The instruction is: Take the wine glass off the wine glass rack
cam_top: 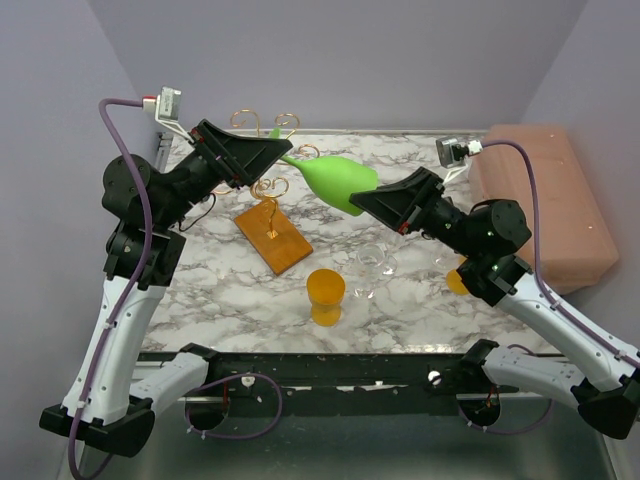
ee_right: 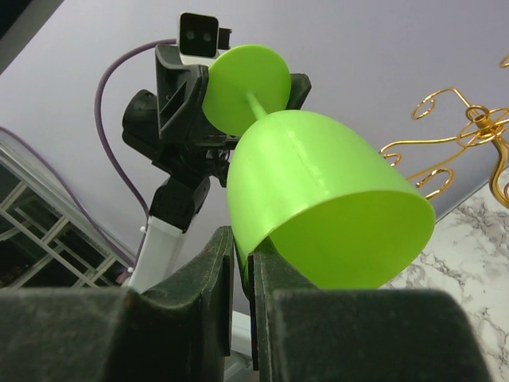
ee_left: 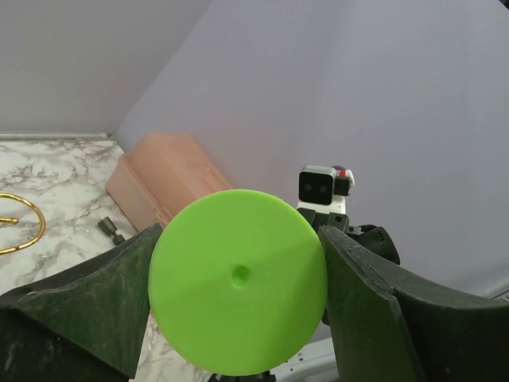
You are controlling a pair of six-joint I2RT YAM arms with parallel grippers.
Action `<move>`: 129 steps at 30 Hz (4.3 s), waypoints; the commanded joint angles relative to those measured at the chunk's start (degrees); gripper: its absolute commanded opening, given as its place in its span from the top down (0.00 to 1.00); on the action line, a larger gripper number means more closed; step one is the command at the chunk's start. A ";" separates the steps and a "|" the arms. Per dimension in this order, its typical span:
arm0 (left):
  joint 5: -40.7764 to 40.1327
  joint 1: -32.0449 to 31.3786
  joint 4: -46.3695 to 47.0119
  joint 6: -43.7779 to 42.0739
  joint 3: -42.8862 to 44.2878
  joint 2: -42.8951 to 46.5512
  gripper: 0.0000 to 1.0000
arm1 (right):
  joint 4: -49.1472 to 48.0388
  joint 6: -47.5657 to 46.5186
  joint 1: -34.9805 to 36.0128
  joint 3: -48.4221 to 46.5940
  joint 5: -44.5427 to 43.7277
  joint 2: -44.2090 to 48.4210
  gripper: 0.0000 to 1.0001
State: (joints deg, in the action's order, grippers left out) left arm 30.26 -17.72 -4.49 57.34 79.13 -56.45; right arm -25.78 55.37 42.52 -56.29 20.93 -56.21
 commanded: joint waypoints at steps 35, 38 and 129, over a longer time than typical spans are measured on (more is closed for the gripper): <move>-4.86 3.96 -18.68 -21.22 5.93 -0.60 0.01 | 43.22 -14.17 0.14 -21.62 -10.02 1.65 0.99; -6.22 5.26 -20.33 -23.82 5.78 0.18 0.01 | 51.43 -15.96 0.15 -25.91 -12.58 1.15 0.99; -44.68 8.85 -9.70 -38.65 -25.67 23.68 0.01 | 100.23 -8.45 0.19 -15.91 -32.16 -13.83 0.99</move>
State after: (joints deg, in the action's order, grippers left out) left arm -12.95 -8.95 -15.51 19.70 54.39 -33.56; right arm 78.11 46.09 42.74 -74.08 -9.28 -69.65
